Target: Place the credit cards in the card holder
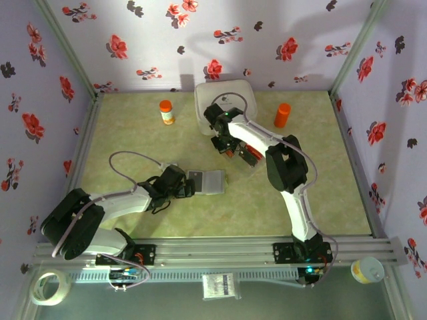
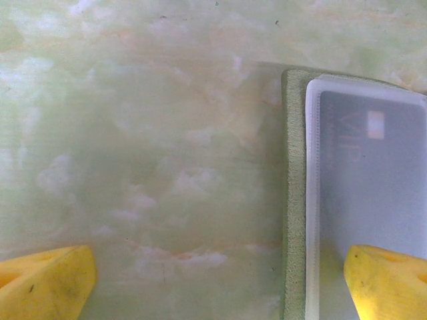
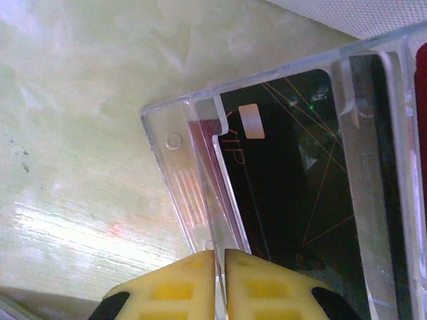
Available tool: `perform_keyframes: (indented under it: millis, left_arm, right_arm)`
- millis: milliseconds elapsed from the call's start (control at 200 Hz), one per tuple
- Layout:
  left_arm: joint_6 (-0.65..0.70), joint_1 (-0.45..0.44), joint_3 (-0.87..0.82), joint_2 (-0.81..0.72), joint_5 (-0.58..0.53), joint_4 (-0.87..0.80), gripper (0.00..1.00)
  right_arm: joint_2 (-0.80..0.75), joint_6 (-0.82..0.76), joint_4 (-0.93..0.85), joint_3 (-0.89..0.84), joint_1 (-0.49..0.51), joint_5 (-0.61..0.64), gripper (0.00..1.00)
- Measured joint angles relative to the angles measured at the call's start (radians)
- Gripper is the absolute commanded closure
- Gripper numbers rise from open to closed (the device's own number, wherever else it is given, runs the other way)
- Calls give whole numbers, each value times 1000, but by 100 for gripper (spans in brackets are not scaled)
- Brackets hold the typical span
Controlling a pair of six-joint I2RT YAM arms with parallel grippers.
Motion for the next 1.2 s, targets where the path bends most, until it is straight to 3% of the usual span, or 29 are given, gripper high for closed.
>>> perform_keyframes:
  millis: [245,690,870,1025,1200]
  left_arm:
    - [0,0,-3,-1,-1,4,2]
    - [-4,-1,-19,-18,-2,21,3]
    - [-13,-1,-23,-23,-2,21,3]
    - [-19,-1,-23,-27,-3,17,3]
    - [-19,-1,-23,-27,-7,12,3]
  right_arm:
    - [-7,-21,-4,0,0,-19,100]
    - [-209,-14,22,-35,51,-87,100]
    - [-408,129,229,-313,97,-217,100]
    - [-555,356,555,-653,93,-332,100]
    - [-607,594,941,-967,97,-379,100]
